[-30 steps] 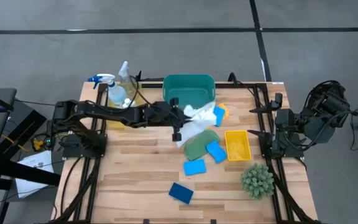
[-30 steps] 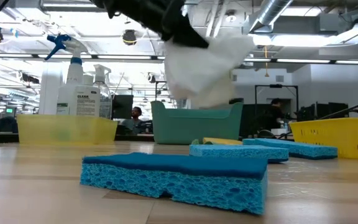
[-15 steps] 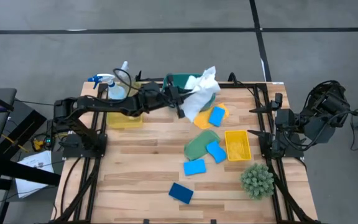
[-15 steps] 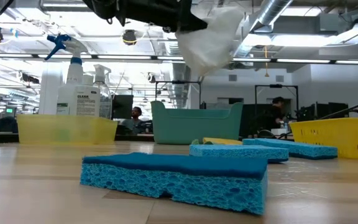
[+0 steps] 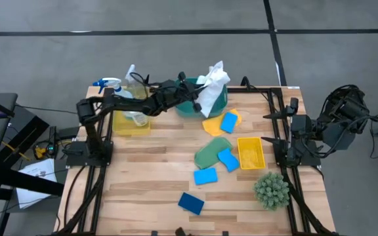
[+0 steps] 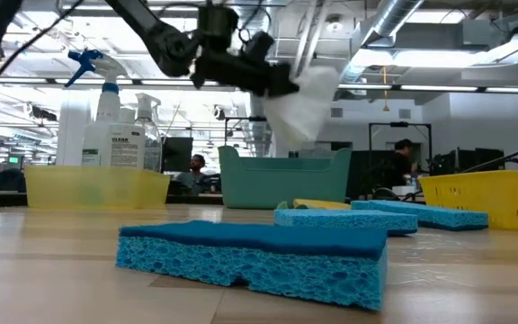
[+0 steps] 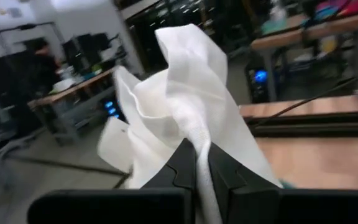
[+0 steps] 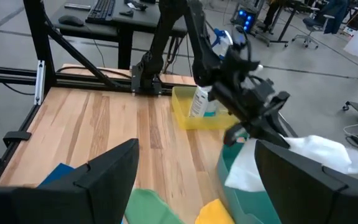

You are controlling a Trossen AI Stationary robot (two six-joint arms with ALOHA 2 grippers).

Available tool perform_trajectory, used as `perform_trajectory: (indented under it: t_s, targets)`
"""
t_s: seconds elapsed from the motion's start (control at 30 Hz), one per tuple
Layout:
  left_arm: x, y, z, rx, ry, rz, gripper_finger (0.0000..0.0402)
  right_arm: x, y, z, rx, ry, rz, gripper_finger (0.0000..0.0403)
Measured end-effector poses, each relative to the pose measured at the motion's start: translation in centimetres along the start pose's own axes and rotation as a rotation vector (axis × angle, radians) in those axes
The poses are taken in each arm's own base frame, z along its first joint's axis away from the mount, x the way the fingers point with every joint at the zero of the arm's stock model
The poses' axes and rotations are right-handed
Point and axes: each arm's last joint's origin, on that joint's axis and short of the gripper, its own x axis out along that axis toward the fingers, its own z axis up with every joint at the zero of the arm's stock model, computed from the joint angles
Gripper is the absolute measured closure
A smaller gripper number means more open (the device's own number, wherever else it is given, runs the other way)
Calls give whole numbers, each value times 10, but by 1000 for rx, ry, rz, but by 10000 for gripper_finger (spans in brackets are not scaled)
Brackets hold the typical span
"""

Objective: Pick & Place Kitchen Items
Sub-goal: Put the white cleaning cloth into the green bin

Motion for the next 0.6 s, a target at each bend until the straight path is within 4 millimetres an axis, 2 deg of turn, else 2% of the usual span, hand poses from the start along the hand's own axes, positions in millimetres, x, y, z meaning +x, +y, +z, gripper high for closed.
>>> perform_trajectory:
  t_s: [0.17,0.33,0.6]
  targets:
    - [14,7,-19,5,53,43,399,0,0,0,1,1,0,91]
    - [16,4,-38,24,165,47,399,0,0,0,1,1,1,91]
    - [13,2,-49,80,305,56,399,0,0,0,1,2,2,91]
